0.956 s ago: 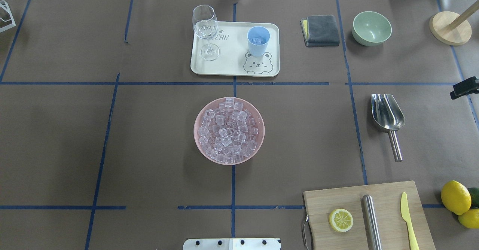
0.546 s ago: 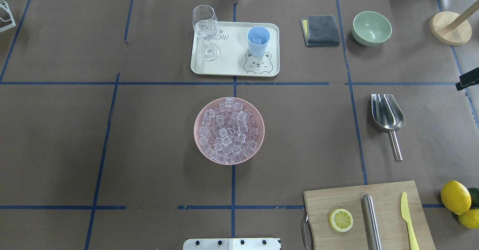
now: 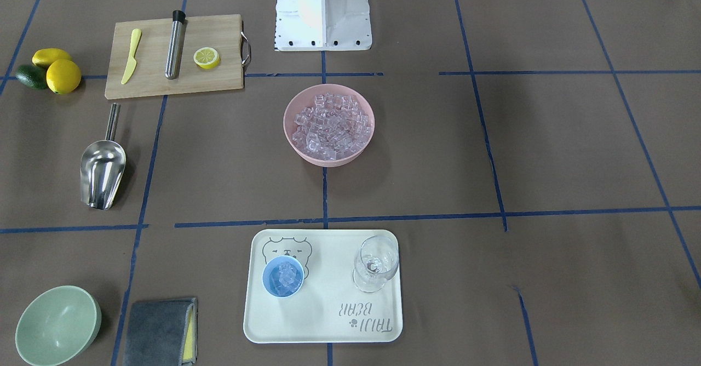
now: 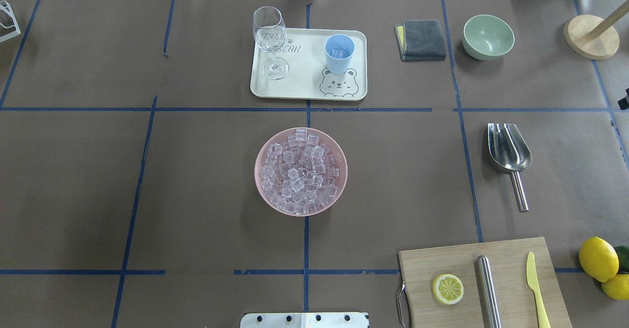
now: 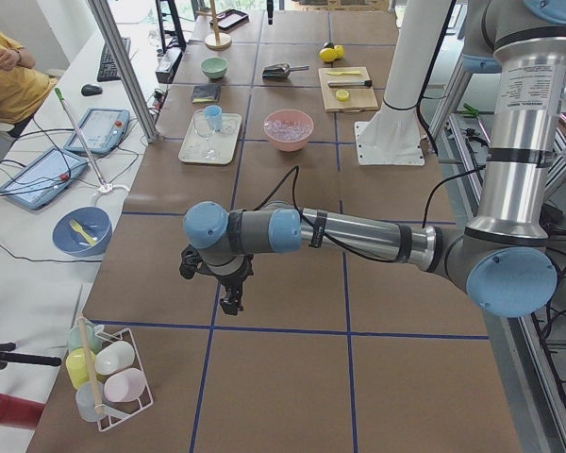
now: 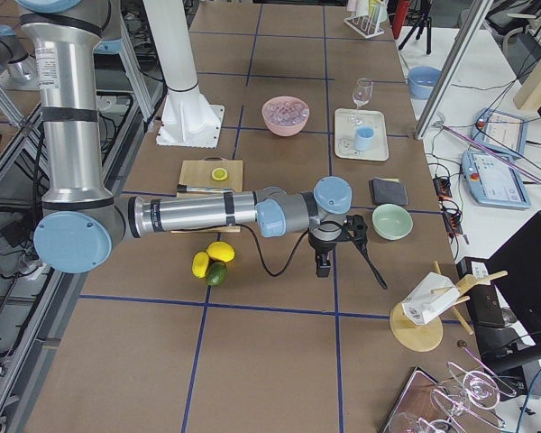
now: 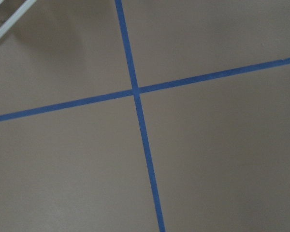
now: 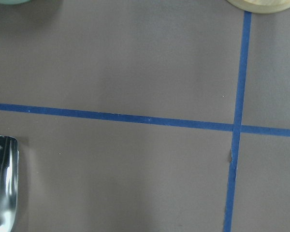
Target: Put ice in cup with scoop
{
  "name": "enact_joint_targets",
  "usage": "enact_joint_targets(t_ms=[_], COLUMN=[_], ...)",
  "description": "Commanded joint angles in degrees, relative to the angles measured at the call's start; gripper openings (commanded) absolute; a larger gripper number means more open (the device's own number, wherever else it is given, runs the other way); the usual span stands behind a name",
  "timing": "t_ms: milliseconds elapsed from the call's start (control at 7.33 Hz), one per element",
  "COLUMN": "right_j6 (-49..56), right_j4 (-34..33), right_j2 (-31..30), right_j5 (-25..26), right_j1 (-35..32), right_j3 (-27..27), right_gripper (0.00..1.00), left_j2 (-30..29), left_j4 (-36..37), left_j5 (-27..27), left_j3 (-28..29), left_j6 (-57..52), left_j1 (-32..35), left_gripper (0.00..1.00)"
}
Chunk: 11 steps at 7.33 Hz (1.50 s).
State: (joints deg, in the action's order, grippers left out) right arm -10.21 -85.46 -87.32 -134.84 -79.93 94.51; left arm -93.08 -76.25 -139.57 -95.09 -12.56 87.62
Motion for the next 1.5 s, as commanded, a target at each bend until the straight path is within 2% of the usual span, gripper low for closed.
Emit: enact_joint_targets(t_ms=[0,137,410,683,1365], right_j6=[9.2,9.4,9.4,9.4,9.0], right_j4=[-9.2,-9.5,-9.5,-9.4,-9.0], right_j2=[3.3,3.4,3.2,2.8,2.2], right_j5=[0.5,0.8,1.2,1.9,1.8], right_j1=[-2.7,-2.8,-2.8,-2.8,-2.8], right_j3=[0.0,0.2,-0.1,-0.2,-0.1], right_gripper=[1.00,1.00,1.00,1.00,1.00], left_j2=[0.4,0.6,0.5,0.6,0.6], left_j4=[-0.3,-2.9,-8.6,-10.3,-10.2], left_j5=[-1.3,-1.1,7.8,8.2,7.8], left_j3=[0.0,0.3,1.0,1.1,0.7], left_j6=[-0.4,-0.3,0.8,5.3,5.5], left_j1=[-0.1,-0.1,-0.1,-0.1,0.0], left_gripper=[1.00,1.00,1.00,1.00,1.00])
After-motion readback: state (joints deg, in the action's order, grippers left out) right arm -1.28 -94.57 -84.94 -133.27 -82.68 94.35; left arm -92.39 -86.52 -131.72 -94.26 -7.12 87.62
